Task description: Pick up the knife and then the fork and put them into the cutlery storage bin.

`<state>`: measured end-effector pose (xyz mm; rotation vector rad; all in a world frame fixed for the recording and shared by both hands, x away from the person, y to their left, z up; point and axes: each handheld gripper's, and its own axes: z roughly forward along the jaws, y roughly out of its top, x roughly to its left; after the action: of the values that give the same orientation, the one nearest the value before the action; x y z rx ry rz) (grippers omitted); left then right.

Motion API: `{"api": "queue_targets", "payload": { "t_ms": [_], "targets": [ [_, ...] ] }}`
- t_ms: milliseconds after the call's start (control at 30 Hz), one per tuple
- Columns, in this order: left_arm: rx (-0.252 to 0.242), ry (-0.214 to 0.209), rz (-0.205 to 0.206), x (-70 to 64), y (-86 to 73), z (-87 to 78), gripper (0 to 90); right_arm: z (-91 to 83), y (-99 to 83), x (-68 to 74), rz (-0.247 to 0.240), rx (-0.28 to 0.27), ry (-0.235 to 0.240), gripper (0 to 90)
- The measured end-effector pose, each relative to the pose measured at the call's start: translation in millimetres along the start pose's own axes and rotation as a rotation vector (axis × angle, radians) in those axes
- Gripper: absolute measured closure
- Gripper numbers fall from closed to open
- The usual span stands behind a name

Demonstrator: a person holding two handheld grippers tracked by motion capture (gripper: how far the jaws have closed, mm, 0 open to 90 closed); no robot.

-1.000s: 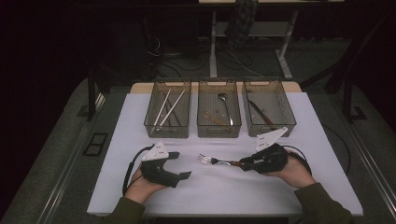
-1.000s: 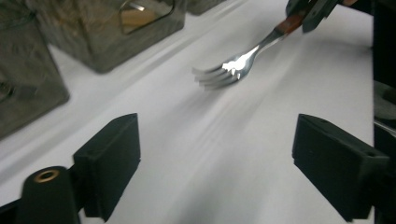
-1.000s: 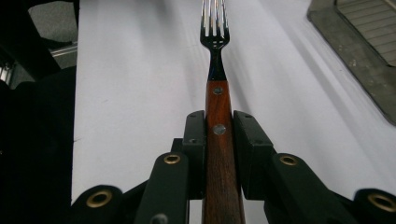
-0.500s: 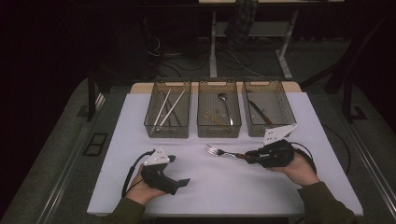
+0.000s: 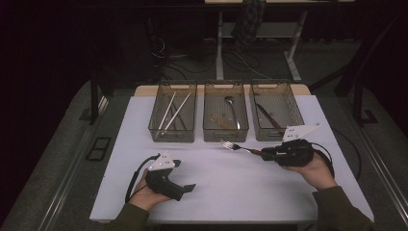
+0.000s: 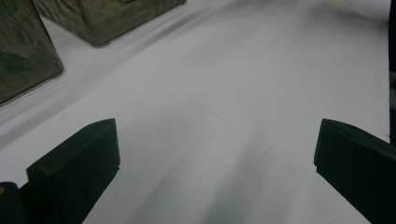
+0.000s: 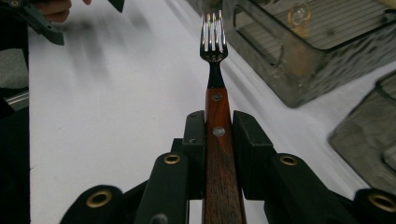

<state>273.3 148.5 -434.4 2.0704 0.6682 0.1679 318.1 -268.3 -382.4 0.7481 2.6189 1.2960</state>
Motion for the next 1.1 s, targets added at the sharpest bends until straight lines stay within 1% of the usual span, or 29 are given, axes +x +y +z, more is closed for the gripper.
{"api": "queue_targets", "payload": {
  "t_ms": [100,200,400,533,667,767,933,1033,1100],
  "targets": [
    [-0.017,0.004,-0.004,0.6,0.0,-0.6,0.0,-5.2,-1.0,-3.9,0.014,-0.017,-0.018,75.6],
    [-0.022,0.010,-0.005,1.4,0.1,-0.9,0.0,-10.6,-2.1,-8.3,0.030,-0.030,-0.039,75.6],
    [-0.010,0.016,-0.018,1.6,0.4,-0.8,0.0,-21.9,-3.0,-16.7,0.059,-0.059,-0.075,75.6],
    [0.004,0.007,-0.024,1.5,1.0,-0.5,0.0,-29.7,-2.8,-22.9,0.078,-0.075,-0.102,75.6],
    [0.014,0.007,-0.018,1.3,1.4,0.9,0.0,-36.7,-2.0,-29.8,0.099,-0.086,-0.133,75.6],
    [0.020,0.009,-0.005,0.6,1.4,1.3,0.0,-40.6,-1.9,-34.9,0.114,-0.102,-0.152,75.5],
    [0.014,0.017,0.006,-0.7,1.5,1.3,0.0,-44.6,-0.5,-42.9,0.146,-0.124,-0.197,75.6],
    [0.011,0.022,0.006,-0.7,1.5,0.8,0.0,-44.9,0.2,-48.8,0.163,-0.126,-0.218,75.6],
    [0.009,0.028,0.008,-0.2,1.5,0.1,0.0,-45.2,0.9,-52.0,0.178,-0.128,-0.240,75.6]
  ]
}}
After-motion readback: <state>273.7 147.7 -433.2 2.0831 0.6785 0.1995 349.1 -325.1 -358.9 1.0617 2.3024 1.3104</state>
